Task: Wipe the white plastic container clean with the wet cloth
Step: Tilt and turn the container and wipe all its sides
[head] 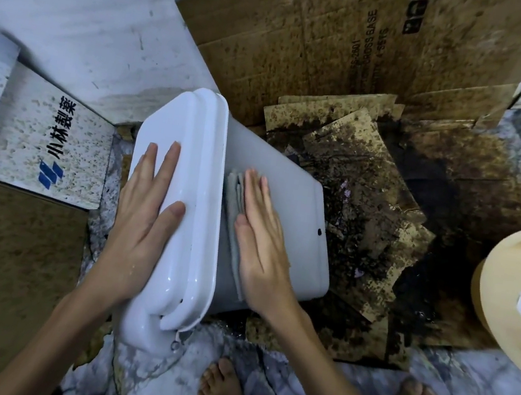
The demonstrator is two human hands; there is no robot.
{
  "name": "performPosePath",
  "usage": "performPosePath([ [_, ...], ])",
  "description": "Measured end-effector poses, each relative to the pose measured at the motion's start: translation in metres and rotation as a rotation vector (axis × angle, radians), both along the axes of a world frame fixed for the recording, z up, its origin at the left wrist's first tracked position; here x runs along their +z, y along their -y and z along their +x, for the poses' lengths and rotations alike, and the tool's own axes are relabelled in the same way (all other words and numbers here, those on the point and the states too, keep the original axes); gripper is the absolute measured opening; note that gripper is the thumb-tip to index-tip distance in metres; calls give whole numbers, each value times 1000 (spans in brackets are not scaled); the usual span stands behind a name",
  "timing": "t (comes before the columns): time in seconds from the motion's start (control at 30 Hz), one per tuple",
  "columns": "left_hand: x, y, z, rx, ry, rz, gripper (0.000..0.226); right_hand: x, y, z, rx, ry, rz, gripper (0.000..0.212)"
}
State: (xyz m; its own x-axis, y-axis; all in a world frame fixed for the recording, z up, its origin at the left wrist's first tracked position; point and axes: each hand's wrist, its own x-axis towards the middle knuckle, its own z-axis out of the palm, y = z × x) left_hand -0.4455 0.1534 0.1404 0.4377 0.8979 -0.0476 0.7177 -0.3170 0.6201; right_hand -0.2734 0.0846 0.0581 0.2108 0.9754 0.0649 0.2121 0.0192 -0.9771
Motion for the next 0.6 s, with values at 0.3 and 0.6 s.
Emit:
performPosePath([
  [0.3,-2,-1,-2,-6,-15,14,63,-119,63,57,-270,-100,-474,52],
  [0.6,0,1,6,1,-18,21,64,-56,46,19,-241,-115,-300,50],
])
